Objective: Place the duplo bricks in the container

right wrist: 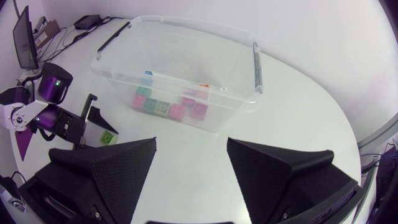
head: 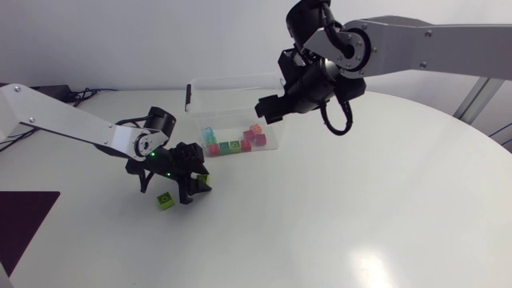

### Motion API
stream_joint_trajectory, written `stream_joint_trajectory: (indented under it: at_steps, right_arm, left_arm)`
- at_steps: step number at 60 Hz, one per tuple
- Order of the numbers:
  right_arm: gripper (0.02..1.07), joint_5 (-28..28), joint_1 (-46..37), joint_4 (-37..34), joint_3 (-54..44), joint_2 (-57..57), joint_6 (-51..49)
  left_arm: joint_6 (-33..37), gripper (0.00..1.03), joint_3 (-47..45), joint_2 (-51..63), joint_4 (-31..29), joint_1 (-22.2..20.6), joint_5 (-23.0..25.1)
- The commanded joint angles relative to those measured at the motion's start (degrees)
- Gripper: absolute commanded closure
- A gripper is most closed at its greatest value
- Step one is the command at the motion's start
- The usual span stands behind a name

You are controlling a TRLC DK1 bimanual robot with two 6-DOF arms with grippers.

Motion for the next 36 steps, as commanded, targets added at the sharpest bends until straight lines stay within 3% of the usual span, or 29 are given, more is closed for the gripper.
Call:
stream_joint_trajectory:
  at_steps: [1, 26, 36]
  right_arm:
    - [0.24, -0.1, 0.6, 0.9, -2.1, -2.0, -1.2]
    - [0.24, -0.8, 0.7, 2.1, -5.3, -2.9, -1.6]
    - [0.24, -1.0, 1.4, 2.0, -6.6, -3.2, -2.6]
  left_arm:
    - [1.9, 0.8, 1.0, -0.6, -3.2, 0.1, 0.0]
    - [1.6, 0.81, 2.6, -10.5, -8.6, 1.3, 0.0]
    - [-1.3, 0.81, 12.7, -15.0, -14.7, 0.7, 0.1]
